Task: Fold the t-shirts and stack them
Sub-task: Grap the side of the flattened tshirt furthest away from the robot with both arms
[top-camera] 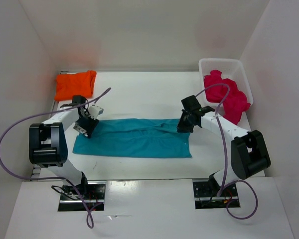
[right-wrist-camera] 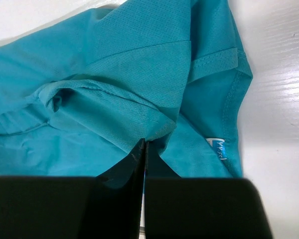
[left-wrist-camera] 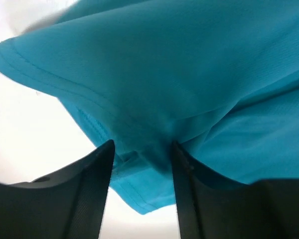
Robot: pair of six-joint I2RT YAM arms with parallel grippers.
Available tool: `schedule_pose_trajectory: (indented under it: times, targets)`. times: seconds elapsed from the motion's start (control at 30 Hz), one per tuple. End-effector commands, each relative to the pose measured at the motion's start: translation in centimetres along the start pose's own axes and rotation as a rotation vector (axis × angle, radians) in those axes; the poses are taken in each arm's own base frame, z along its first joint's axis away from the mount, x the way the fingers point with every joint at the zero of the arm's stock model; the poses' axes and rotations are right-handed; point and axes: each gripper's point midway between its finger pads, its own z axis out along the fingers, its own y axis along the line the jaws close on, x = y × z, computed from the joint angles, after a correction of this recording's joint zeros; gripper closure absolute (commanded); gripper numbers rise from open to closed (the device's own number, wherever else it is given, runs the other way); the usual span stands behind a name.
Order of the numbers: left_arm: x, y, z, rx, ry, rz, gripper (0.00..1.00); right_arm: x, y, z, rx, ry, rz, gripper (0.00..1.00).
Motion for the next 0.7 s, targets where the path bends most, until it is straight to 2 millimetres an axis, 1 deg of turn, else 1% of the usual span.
schedule_pose_trajectory:
  times: [0.0, 0.03, 0.07, 0.1, 0.13, 0.17, 0.2, 0.27, 0.37, 0.4, 0.43, 0.47, 0.5, 0.57, 0.6, 0.63, 0.67]
  targets:
    - [0.1, 0.6, -2.0, 0.024, -0.032, -0.029, 0.42, -0.5, 0.6, -0.7, -0.029, -0.035, 0.005, 1.00]
    - [-0.4, 1.0, -2.5, 0.028, -0.052, -0.052, 0.40, -0.2, 0.8, -0.7, -0.033, -0.031, -0.004, 1.00]
    - [-1.0, 1.0, -2.8, 0.044, -0.079, -0.068, 0.38, -0.5, 1.1, -0.9, -0.039, -0.037, -0.004, 1.00]
    - [-0.9, 1.1, -2.8, 0.050, -0.084, -0.093, 0.38, -0.5, 1.1, -0.9, -0.039, -0.038, -0.004, 1.00]
    - [-1.2, 1.3, -2.8, 0.048, -0.088, -0.104, 0.38, -0.5, 1.1, -0.9, -0.039, -0.038, -0.004, 1.00]
    - [-0.9, 1.2, -2.3, 0.060, -0.070, -0.106, 0.38, -0.6, 1.0, -0.8, -0.033, -0.044, -0.004, 1.00]
    - [-1.2, 1.1, -2.1, 0.074, -0.073, -0.122, 0.38, -0.6, 1.0, -0.8, -0.033, -0.044, -0.004, 1.00]
    - [-0.8, 0.8, -1.2, 0.098, -0.037, -0.144, 0.38, -0.6, 1.0, -0.8, -0.033, -0.044, -0.004, 1.00]
    - [-0.9, 0.6, -1.2, 0.150, -0.031, -0.197, 0.43, -0.7, 0.8, -0.8, -0.026, -0.051, -0.013, 1.00]
    - [-1.4, 0.8, -1.6, 0.165, -0.055, -0.223, 0.43, -0.7, 0.8, -0.8, -0.026, -0.051, -0.013, 1.00]
    - [-1.3, 0.5, -1.7, 0.182, -0.054, -0.225, 0.45, -0.7, 0.8, -0.8, -0.026, -0.051, -0.013, 1.00]
    - [-1.5, 1.1, -2.0, 0.172, -0.065, -0.245, 0.45, -0.5, 1.0, -0.8, -0.029, -0.048, -0.021, 1.00]
    - [-1.8, 1.0, -2.2, 0.178, -0.080, -0.244, 0.45, -0.5, 1.0, -0.8, -0.029, -0.048, -0.021, 1.00]
    - [-1.7, 0.9, -2.0, 0.183, -0.072, -0.255, 0.47, -0.5, 1.0, -0.8, -0.029, -0.048, -0.021, 1.00]
    - [-1.4, 0.9, -1.6, 0.183, -0.056, -0.257, 0.47, -0.7, 1.3, -1.0, -0.036, -0.054, -0.021, 1.00]
    - [-1.2, 0.7, -1.7, 0.188, -0.048, -0.259, 0.48, -0.8, 1.3, -1.0, -0.036, -0.054, -0.021, 1.00]
    - [-0.8, 0.5, -1.2, 0.199, -0.031, -0.262, 0.50, -0.8, 1.3, -1.0, -0.036, -0.054, -0.021, 1.00]
